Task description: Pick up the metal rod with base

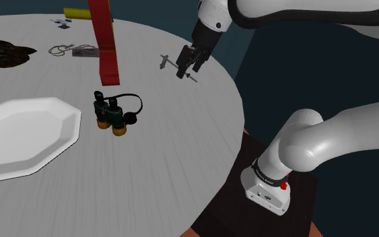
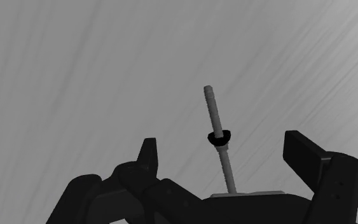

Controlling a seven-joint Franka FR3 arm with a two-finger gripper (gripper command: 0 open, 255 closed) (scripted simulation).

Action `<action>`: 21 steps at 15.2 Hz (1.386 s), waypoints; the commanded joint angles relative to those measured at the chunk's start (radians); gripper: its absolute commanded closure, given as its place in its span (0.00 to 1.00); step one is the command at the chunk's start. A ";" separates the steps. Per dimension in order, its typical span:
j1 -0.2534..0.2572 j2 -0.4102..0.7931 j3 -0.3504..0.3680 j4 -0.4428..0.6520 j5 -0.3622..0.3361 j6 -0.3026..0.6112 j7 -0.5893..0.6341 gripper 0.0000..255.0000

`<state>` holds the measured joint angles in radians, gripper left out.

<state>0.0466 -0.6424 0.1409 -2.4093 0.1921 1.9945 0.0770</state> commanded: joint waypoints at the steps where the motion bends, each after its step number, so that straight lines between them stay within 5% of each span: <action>1: 0.001 0.000 0.002 -0.012 0.001 0.012 -0.001 0.00; 2: 0.000 -0.001 0.000 -0.012 0.001 0.012 -0.002 1.00; 11: 0.001 0.000 0.001 -0.012 0.001 0.012 0.000 1.00; 21: -0.004 0.010 -0.008 0.129 -0.012 -0.118 0.014 1.00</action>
<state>0.0427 -0.6349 0.1335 -2.2953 0.1810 1.8894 0.0892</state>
